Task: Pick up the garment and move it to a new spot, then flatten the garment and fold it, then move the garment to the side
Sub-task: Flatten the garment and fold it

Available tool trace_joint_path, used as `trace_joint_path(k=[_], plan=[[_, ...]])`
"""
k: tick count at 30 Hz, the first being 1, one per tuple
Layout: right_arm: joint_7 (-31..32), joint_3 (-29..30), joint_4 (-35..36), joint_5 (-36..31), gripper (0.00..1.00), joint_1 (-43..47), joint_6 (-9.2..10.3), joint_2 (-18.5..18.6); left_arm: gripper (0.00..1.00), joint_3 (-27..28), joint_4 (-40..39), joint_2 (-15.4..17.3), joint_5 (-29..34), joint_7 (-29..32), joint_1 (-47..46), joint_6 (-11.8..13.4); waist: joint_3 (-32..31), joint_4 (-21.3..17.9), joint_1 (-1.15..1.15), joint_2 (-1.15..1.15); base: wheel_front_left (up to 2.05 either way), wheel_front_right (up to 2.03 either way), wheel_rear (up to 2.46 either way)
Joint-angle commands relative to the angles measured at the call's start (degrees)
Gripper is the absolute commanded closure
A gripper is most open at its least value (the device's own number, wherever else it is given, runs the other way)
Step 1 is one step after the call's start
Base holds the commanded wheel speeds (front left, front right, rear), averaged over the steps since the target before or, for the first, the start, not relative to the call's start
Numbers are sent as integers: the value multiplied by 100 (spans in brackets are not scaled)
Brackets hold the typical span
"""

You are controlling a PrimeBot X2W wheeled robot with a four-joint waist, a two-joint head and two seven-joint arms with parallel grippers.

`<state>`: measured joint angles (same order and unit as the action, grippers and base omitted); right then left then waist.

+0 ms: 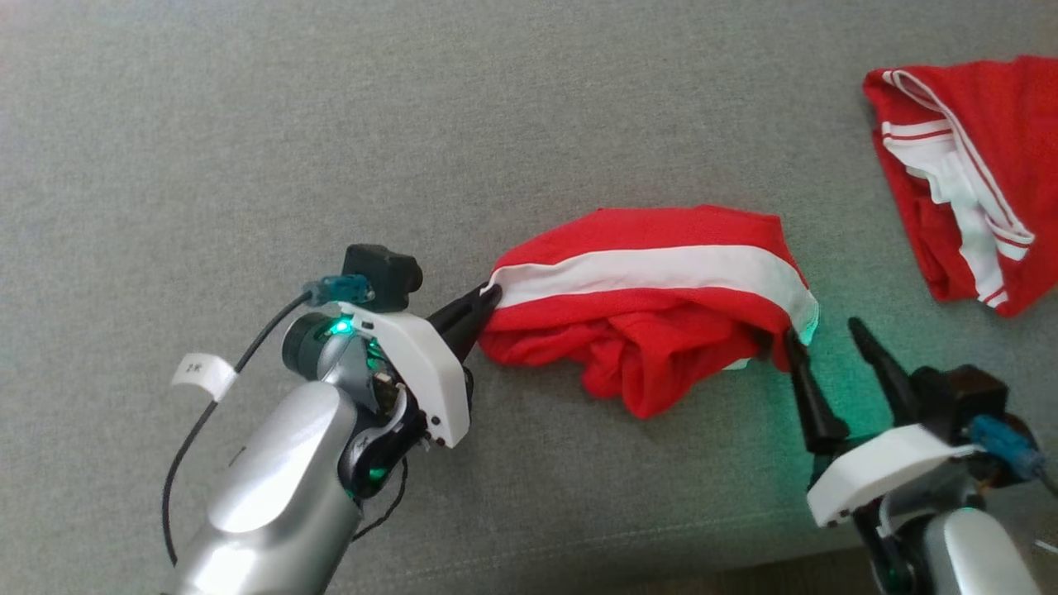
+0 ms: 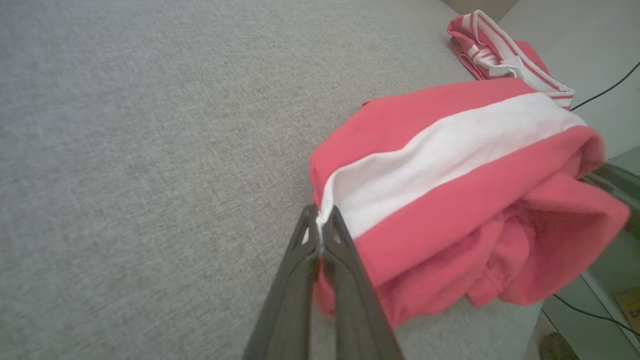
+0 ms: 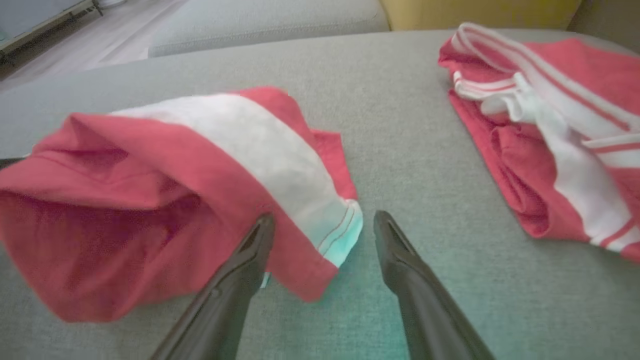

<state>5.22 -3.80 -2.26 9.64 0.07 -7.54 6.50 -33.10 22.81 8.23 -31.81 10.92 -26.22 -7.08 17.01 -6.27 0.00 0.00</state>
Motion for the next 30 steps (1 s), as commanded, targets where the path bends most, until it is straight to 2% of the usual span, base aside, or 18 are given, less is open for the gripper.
trace_joint_path(k=[1,13,22,23,25,26,27,28,29,30], plan=[[-19,-191,76,61,0,-86,5,102,100,139,-198,105,50,-79,-257,-4,36,11,0,0,0,0,0],[-291,-52,-855,169,0,-595,5,-5,100,67,-177,109,74,-154,-319,7,155,77,0,0,0,0,0],[-403,-226,-1558,275,0,-1052,5,-67,100,19,-197,149,102,-181,-367,32,315,95,0,0,0,0,0],[-393,-268,-1632,301,6,-1094,5,-71,100,15,-198,153,103,-182,-373,35,328,96,0,0,0,0,0],[-379,-365,-1769,348,34,-1180,5,-73,100,9,-206,160,103,-183,-386,42,356,97,0,0,0,0,0],[-365,-411,-1842,380,42,-1216,5,-72,100,4,-206,161,103,-185,-389,44,363,99,0,0,0,0,0],[-350,-457,-1906,405,61,-1246,5,-66,100,-1,-207,161,100,-185,-391,46,369,101,0,0,0,0,0],[-349,-502,-1960,418,84,-1272,5,-53,100,-7,-209,161,98,-185,-394,48,376,105,0,0,0,0,0],[-347,-531,-2013,439,100,-1289,5,-45,100,-11,-210,161,96,-186,-399,50,384,110,0,0,0,0,0],[-356,-547,-2055,457,100,-1307,5,-40,100,-13,-211,162,94,-190,-405,53,392,114,0,0,0,0,0]])
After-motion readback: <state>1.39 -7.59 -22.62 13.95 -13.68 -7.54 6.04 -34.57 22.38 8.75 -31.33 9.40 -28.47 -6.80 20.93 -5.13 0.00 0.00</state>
